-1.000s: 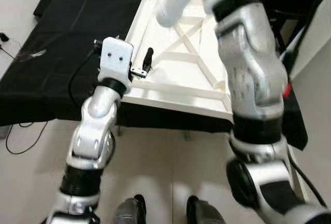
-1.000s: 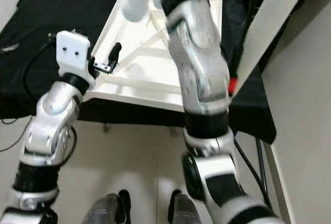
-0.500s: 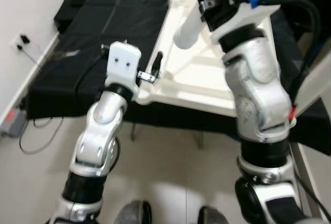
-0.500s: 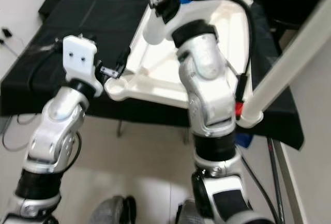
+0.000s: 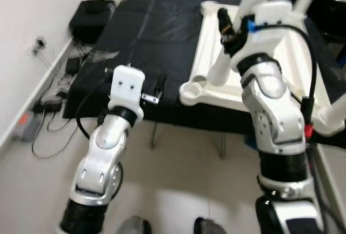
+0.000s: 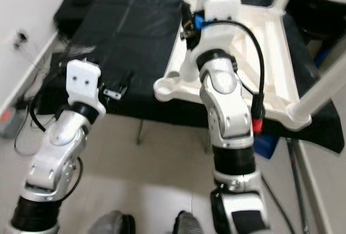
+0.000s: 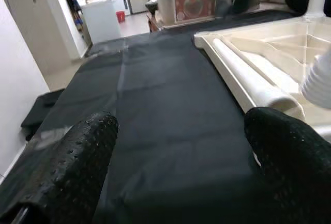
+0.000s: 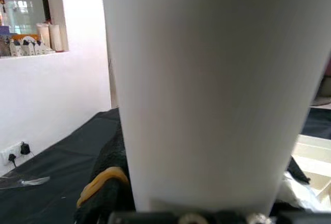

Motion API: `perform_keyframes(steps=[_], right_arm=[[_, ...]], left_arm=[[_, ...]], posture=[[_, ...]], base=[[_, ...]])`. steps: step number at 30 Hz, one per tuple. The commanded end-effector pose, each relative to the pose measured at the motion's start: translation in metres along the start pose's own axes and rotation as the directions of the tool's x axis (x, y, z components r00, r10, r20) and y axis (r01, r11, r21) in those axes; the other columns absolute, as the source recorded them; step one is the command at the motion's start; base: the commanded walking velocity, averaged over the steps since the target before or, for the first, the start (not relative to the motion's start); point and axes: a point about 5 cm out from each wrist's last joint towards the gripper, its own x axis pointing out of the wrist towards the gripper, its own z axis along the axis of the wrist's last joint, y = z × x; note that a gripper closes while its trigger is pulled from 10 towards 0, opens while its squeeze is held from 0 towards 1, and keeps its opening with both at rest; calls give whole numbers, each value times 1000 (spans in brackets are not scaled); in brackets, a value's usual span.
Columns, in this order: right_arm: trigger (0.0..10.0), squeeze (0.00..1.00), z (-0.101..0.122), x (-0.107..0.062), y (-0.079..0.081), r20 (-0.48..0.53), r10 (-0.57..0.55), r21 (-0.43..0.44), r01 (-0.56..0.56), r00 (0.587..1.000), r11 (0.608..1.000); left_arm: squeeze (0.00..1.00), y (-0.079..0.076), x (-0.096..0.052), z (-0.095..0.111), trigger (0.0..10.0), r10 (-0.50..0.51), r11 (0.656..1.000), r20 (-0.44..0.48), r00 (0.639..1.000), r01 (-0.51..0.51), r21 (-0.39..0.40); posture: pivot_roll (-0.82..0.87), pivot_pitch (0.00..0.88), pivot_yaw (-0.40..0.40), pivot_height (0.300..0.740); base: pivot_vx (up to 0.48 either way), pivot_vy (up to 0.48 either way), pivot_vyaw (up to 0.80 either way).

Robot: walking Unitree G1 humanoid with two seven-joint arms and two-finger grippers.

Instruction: Building children table

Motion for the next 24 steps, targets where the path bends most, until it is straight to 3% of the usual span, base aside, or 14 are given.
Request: perform_keyframes(steps=[1, 5, 7, 9, 12, 17, 19, 21, 24], right_arm=[[10000, 0, -2, -2, -9, -12, -35, 5, 35, 999, 999], [10000, 0, 0, 0, -12, -5, -37, 18, 38, 999, 999], [10000, 0, 4, 19, -13, 7, 41, 45, -42, 999, 998], [10000, 0, 4, 19, -13, 7, 41, 45, -42, 999, 998], [10000, 0, 17, 51, -16, 50, 110, 92, -114, 993, 989], [10000, 0, 27, 67, -14, 85, 142, 142, -153, 986, 978], [10000, 0, 36, 78, 7, 126, 309, 199, -329, 943, 923], [10000, 0, 36, 78, 7, 126, 309, 199, -329, 943, 923], [10000, 0, 34, 79, 40, 124, 583, 153, -596, 803, 788]], left_arm=[[0, -5, -3, 1, 10000, -13, 1000, 0, 1000, 13, -20], [0, -7, -5, 0, 10000, -12, 999, -9, 1000, 12, -34], [0, -11, -8, -3, 10000, -36, 998, -20, 999, 35, -53], [0, -11, -8, -3, 10000, -36, 998, -20, 999, 35, -53], [0, -18, -13, 0, 10000, -79, 995, -13, 997, 78, -65], [0, -18, -14, 3, 10000, -79, 995, -4, 997, 78, -56], [0, -17, -17, 4, 10000, -67, 996, -8, 998, 66, -57], [0, -17, -17, 4, 10000, -67, 996, -8, 998, 66, -57], [0, -21, -23, 5, 10000, -81, 996, -17, 997, 80, -51]], posture=[[80, 176, -10, 740], [77, 180, -9, 740], [70, 191, -8, 740], [70, 191, -8, 740], [92, 203, -30, 740], [98, 209, -37, 740], [113, 232, -56, 740], [113, 232, -56, 740], [127, 249, -70, 740]], base=[[0, 0, 0], [0, 0, 0], [0, 0, 0], [0, 0, 0], [0, 0, 0], [0, 0, 0], [0, 0, 0], [0, 0, 0], [0, 0, 0]])
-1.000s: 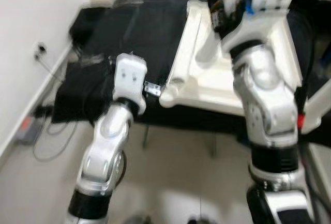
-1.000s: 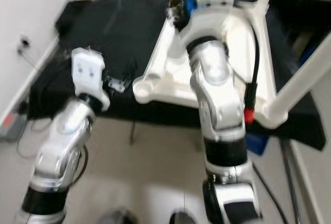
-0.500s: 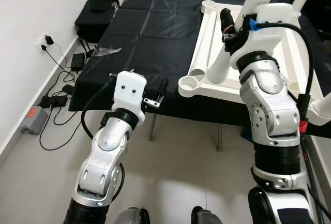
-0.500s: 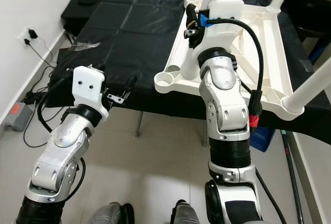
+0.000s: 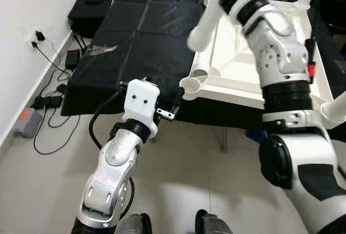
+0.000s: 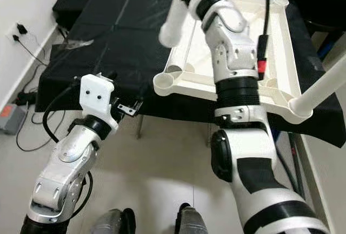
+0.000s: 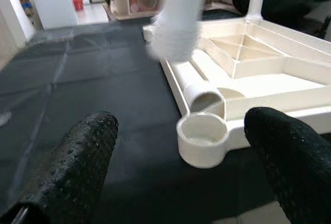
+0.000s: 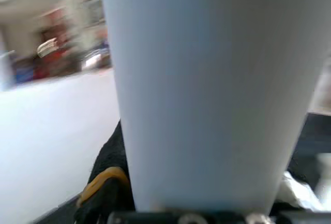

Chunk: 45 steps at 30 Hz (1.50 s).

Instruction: Building children table

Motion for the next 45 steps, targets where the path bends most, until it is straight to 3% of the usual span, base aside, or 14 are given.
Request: perform_keyframes(steps=[1, 5, 7, 9, 10, 11, 13, 14, 17, 20, 30, 45], right_arm=[[10000, 0, 0, 6, 13, 2, 118, -15, -118, 993, 993], [10000, 0, -19, 8, 19, -135, 297, -79, -309, 945, 948], [10000, 0, -19, 8, 19, -135, 297, -79, -309, 945, 948], [10000, 0, -20, 8, 16, -150, 365, -60, -377, 919, 924], [10000, 0, -18, 5, 15, -146, 435, -42, -445, 888, 894], [10000, 0, -18, 5, 15, -146, 435, -42, -445, 888, 894], [10000, 0, -3, -2, 9, -74, 562, 11, -563, 824, 826], [10000, 0, -3, -2, 9, -74, 562, 11, -563, 824, 826], [10000, 0, 17, -7, -1, 23, 627, 59, -627, 779, 777], [10000, 0, 26, -15, -19, 39, 591, 63, -593, 805, 803], [10000, 0, 21, -33, -44, -31, 551, 69, -548, 834, 834], [10000, 0, 19, -32, -39, -163, 618, 18, -624, 769, 781]], left_arm=[[0, -2, -4, -2, 10000, -6, 1000, -17, 1000, 6, 9], [0, -9, -13, 1, 10000, -24, 1000, -30, 999, 24, 0], [0, -9, -13, 1, 10000, -24, 1000, -30, 999, 24, 0], [0, -13, -17, 2, 10000, -47, 999, -33, 998, 48, 18], [0, -14, -19, 2, 10000, -51, 999, -35, 998, 52, 8], [0, -14, -19, 2, 10000, -51, 999, -35, 998, 52, 8], [0, -17, -21, 4, 10000, -56, 998, -39, 998, 56, -6], [0, -17, -21, 4, 10000, -56, 998, -39, 998, 56, -6], [0, -18, -23, 6, 10000, -62, 998, -46, 997, 62, -5], [0, -18, -25, 7, 10000, -59, 998, -52, 997, 59, -8], [0, -22, -33, 10, 10000, -66, 998, -72, 995, 65, -13], [0, -21, -37, 22, 10000, -71, 997, -80, 994, 70, -20]], posture=[[127, 249, -70, 740], [140, 278, -79, 740], [140, 278, -79, 740], [143, 286, -81, 740], [150, 293, -79, 740], [150, 293, -79, 740], [157, 301, -80, 740], [157, 301, -80, 740], [160, 302, -80, 740], [164, 309, -81, 740], [179, 347, -78, 740], [185, 410, -59, 740]], base=[[0, 0, 0], [0, 0, 0], [0, 0, 0], [0, 0, 0], [0, 0, 0], [0, 0, 0], [0, 0, 0], [0, 0, 0], [0, 0, 0], [0, 0, 0], [0, 0, 0], [0, 0, 0]])
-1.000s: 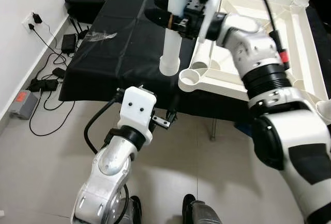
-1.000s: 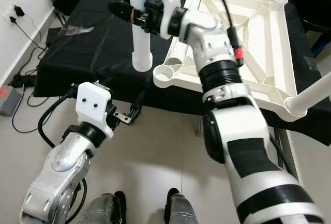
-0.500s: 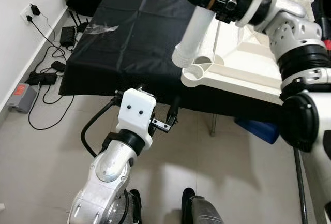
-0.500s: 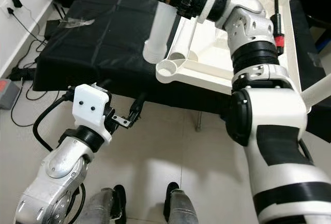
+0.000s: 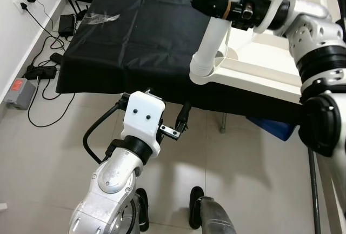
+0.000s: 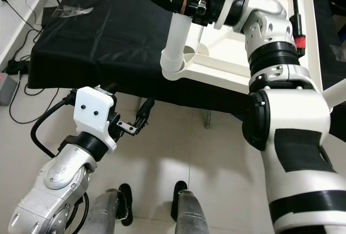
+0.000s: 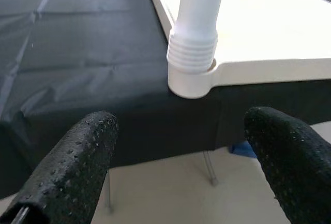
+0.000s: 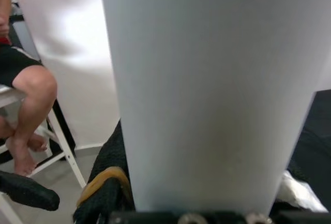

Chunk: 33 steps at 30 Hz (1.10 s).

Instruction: Building children table

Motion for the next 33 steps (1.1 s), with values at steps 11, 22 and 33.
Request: perform_keyframes(steps=[11, 22, 33], right_arm=[[10000, 0, -17, -1, 3, -158, 40, -21, -44, 987, 999], [10000, 0, -53, -22, 12, -294, 114, 65, -99, 949, 993], [10000, 0, -48, -25, 9, -304, 92, 50, -80, 948, 996]], left_arm=[[0, -2, -7, 3, 10000, -13, 1000, -19, 1000, 13, -4], [0, 0, -7, 4, 10000, -10, 1000, -30, 1000, 10, 5], [0, 1, -7, 5, 10000, -10, 1000, -38, 999, 11, 11]], posture=[[186, 433, -66, 740], [184, 439, -62, 740], [184, 448, -57, 740]], base=[[0, 0, 0], [0, 0, 0], [0, 0, 0]])
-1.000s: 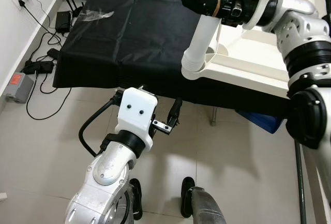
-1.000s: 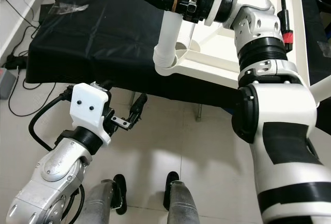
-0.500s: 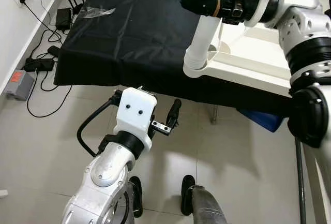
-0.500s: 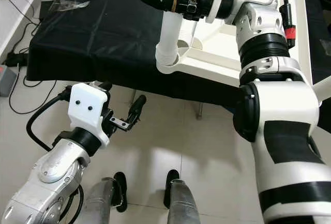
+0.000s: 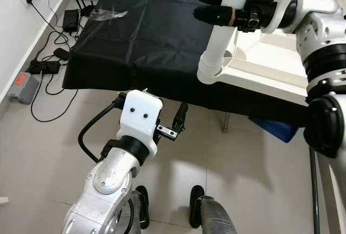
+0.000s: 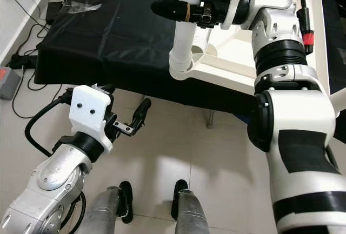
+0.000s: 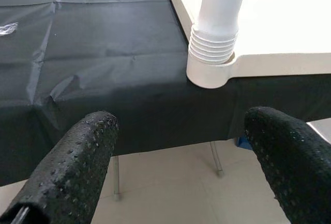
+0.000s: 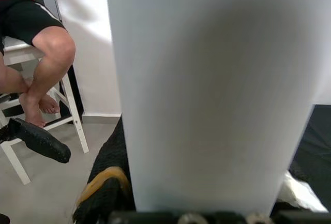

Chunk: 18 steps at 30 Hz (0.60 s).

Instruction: Building children table

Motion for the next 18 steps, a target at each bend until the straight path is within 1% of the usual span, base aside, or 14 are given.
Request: perform_keyframes(steps=[1, 2, 3, 4, 5, 6, 8, 10, 11, 12, 14, 16, 18], right_arm=[[10000, 0, -47, -9, 11, -190, 30, 140, -3, 981, 990], [10000, 0, -41, -8, 8, -174, 11, 124, 11, 985, 992], [10000, 0, -41, -8, 8, -174, 11, 124, 11, 985, 992], [10000, 0, -33, -8, 5, -151, -14, 108, 30, 988, 994], [10000, 0, -33, -8, 5, -151, -14, 108, 30, 988, 994], [10000, 0, -24, -8, 1, -122, -36, 92, 48, 992, 995], [10000, 0, -24, -8, 1, -122, -36, 92, 48, 992, 995], [10000, 0, -5, -8, -4, -55, -54, 67, 57, 997, 996], [10000, 0, -5, -8, -4, -55, -54, 67, 57, 997, 996], [10000, 0, 3, -7, -5, -26, -53, 61, 54, 998, 997], [10000, 0, 3, -7, -5, -26, -53, 61, 54, 998, 997], [10000, 0, 11, -8, -7, -6, -49, 58, 49, 999, 997], [10000, 0, 13, -10, -7, -8, -49, 60, 49, 999, 997]], left_arm=[[0, -2, -3, 0, 10000, -15, 1000, -6, 1000, 15, 1], [0, -2, -3, 0, 10000, -16, 1000, -6, 1000, 16, 1], [0, -2, -3, 0, 10000, -16, 1000, -6, 1000, 16, 1], [0, -2, -3, 1, 10000, -18, 1000, -5, 1000, 18, 2], [0, -2, -3, 1, 10000, -18, 1000, -5, 1000, 18, 2], [0, -2, -2, 1, 10000, -20, 1000, -4, 1000, 20, 3], [0, -2, -2, 1, 10000, -20, 1000, -4, 1000, 20, 3], [0, -1, -3, 1, 10000, -21, 1000, -5, 1000, 21, 3], [0, -1, -3, 1, 10000, -21, 1000, -5, 1000, 21, 3], [0, -1, -3, 1, 10000, -22, 1000, -7, 1000, 22, 3], [0, -1, -3, 1, 10000, -22, 1000, -7, 1000, 22, 3], [0, -2, -3, 0, 10000, -25, 1000, -10, 1000, 25, 4], [0, -2, -3, 0, 10000, -26, 1000, -11, 1000, 26, 3]], posture=[[184, 448, -57, 740], [181, 450, -55, 740], [181, 450, -55, 740], [184, 453, -53, 740], [184, 453, -53, 740], [184, 454, -54, 740], [184, 454, -54, 740], [176, 455, -50, 740], [176, 455, -50, 740], [172, 455, -51, 740], [172, 455, -51, 740], [168, 457, -52, 740], [168, 458, -55, 740]], base=[[0, 0, 0], [0, 0, 0], [0, 0, 0], [0, 0, 0], [0, 0, 0], [0, 0, 0], [0, 0, 0], [0, 0, 0], [0, 0, 0], [0, 0, 0], [0, 0, 0], [0, 0, 0], [0, 0, 0]])
